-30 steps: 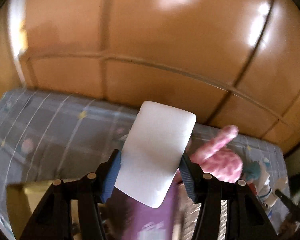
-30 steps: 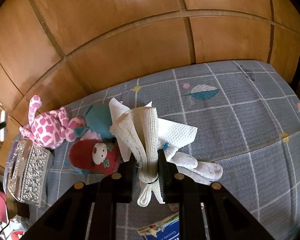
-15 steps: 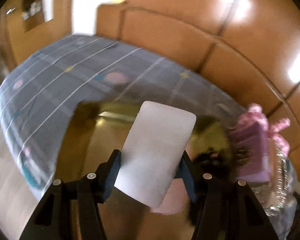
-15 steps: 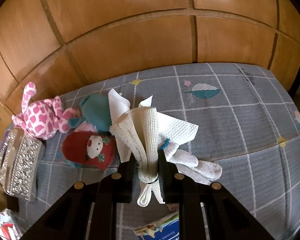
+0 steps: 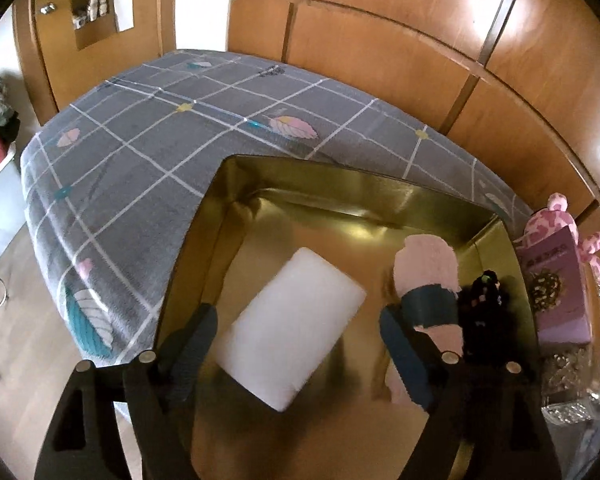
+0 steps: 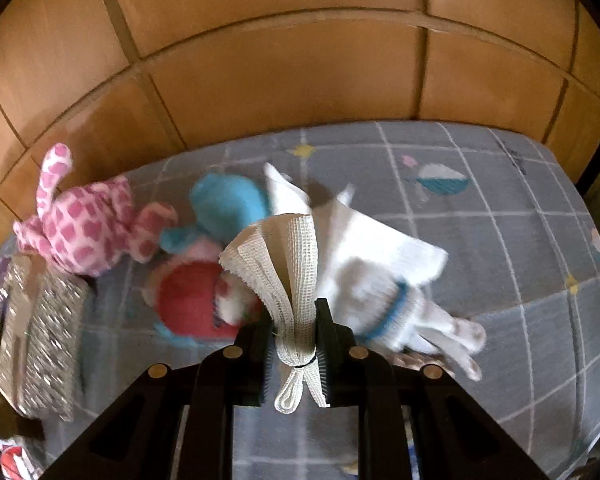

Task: Organize soft objects
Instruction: 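Carry the white cloth with the right tool and lower it into the gold tray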

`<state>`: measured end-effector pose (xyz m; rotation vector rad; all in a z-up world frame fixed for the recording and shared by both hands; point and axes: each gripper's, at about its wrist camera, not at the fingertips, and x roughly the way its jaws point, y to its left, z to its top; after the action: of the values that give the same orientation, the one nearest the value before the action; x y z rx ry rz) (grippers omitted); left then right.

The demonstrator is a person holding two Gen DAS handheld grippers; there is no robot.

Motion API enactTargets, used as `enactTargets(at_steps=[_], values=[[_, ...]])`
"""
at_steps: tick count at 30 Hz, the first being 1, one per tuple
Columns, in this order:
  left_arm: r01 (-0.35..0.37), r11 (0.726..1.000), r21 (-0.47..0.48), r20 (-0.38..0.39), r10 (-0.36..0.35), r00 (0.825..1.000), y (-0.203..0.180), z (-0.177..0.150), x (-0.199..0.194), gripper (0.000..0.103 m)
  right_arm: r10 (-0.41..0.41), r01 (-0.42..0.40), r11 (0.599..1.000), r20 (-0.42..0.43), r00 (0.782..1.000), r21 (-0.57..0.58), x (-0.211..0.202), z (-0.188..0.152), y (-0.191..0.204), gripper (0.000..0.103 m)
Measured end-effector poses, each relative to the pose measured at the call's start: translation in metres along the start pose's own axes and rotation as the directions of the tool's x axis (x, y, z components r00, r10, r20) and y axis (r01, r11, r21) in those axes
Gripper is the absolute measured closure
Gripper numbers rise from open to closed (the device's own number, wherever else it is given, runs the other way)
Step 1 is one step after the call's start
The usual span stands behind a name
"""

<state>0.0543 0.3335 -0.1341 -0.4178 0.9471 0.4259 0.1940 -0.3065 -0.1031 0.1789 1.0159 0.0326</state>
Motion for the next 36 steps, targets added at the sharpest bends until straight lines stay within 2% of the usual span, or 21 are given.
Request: enactTargets(at_steps=[2,6,11,17,21,25,27,30,33,36], values=[[0.009,1.0,0.007,0.018,-0.009,1.0,-0.002,-0.005,-0.009,0.019,0.012,-0.012,1.0,0.009,1.0,-0.009,-0.001,0.012,0.016,0.086],[0.015,0.999,0.045,0.044,-0.017,0.999,-0.01,-0.014,-0.024,0.008,0.046,-0.045,0.998,0.045,0.998,-0.04,-0.006,0.048,0.063,0.086],[0.046,0.997,0.067,0.07,-0.051,0.996,-0.017,-0.028,-0.044,0.007,0.103,-0.092,0.988,0.089,0.991,-0.121,-0.015,0.084,0.137,0.086],[0.084,0.994,0.07,0.071,-0.089,0.993,-0.02,-0.039,-0.059,0.007,0.171,-0.147,0.969,0.107,0.979,-0.2,-0.018,0.107,0.206,0.086],[0.08,0.993,0.091,0.083,-0.088,0.993,-0.023,-0.046,-0.069,0.006,0.244,-0.212,0.944,0.101,0.965,-0.255,-0.017,0.109,0.255,0.086],[0.077,0.992,0.098,0.095,-0.086,0.992,-0.023,-0.049,-0.076,0.001,0.359,-0.318,0.887,0.065,0.931,-0.336,-0.02,0.096,0.305,0.086],[0.067,0.993,0.097,0.094,-0.076,0.993,-0.022,-0.051,-0.078,0.001,0.437,-0.394,0.835,0.027,0.899,-0.383,-0.026,0.08,0.331,0.086],[0.06,0.994,0.087,0.1,-0.069,0.993,-0.019,-0.052,-0.08,0.001,0.511,-0.473,0.759,-0.043,0.859,-0.448,-0.031,0.052,0.361,0.086],[0.042,0.996,0.079,0.126,-0.052,0.991,-0.017,-0.053,-0.085,0.001,0.544,-0.527,0.684,-0.128,0.829,-0.504,-0.035,0.015,0.391,0.086],[0.023,0.997,0.068,0.149,-0.033,0.988,-0.015,-0.054,-0.09,0.0,0.536,-0.557,0.649,-0.208,0.818,-0.519,-0.035,-0.019,0.412,0.086]])
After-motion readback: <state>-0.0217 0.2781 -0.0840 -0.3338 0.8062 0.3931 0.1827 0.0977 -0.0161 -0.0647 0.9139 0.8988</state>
